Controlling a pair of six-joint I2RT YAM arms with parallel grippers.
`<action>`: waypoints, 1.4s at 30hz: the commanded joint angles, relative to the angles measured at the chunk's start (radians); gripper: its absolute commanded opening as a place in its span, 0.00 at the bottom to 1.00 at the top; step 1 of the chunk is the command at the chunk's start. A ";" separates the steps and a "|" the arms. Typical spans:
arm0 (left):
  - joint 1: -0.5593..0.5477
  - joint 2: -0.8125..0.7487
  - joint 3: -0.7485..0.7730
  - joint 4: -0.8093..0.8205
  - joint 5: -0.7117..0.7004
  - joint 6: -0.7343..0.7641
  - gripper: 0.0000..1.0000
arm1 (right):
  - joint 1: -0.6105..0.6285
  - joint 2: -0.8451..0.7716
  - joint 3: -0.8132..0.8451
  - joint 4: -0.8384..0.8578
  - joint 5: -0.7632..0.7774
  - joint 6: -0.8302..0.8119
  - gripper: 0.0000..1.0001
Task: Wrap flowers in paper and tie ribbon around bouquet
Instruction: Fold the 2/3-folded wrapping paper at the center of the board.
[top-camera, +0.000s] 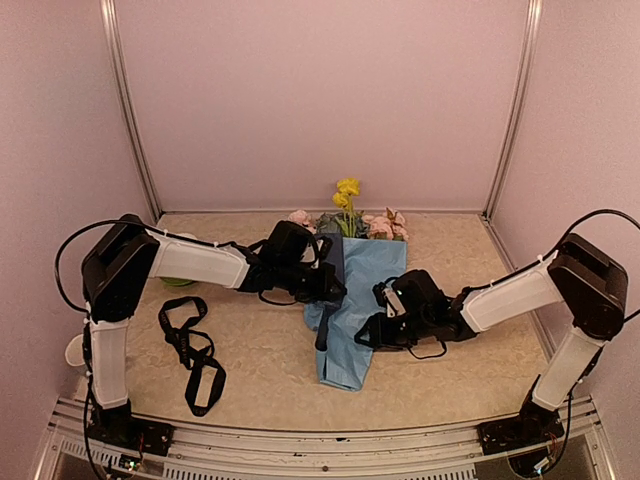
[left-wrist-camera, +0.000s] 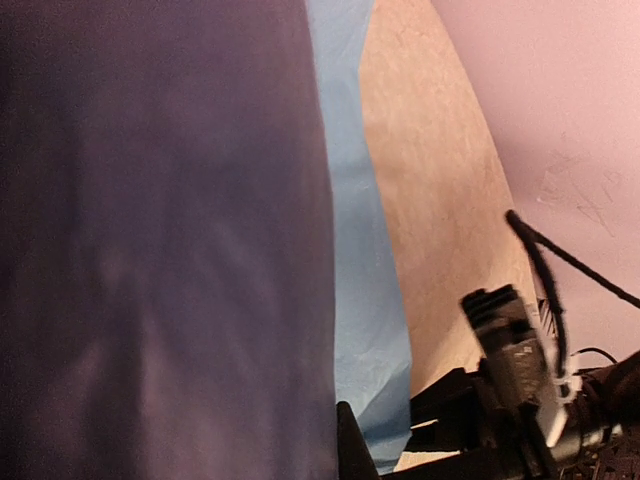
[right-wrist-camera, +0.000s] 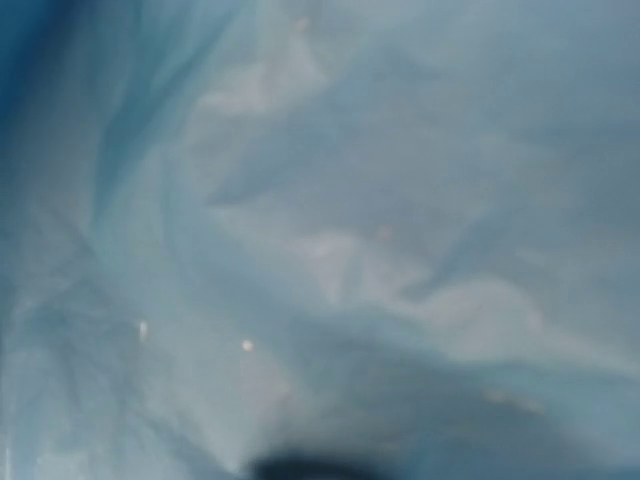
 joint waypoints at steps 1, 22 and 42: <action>0.009 0.079 0.061 -0.091 0.068 -0.031 0.00 | 0.014 -0.060 0.006 -0.109 0.090 -0.009 0.40; 0.060 -0.068 -0.106 0.060 0.061 -0.096 0.00 | 0.123 0.023 0.112 0.055 -0.239 -0.121 0.08; 0.037 -0.168 -0.096 0.092 0.064 -0.149 0.00 | 0.125 0.264 0.163 0.026 -0.247 -0.053 0.03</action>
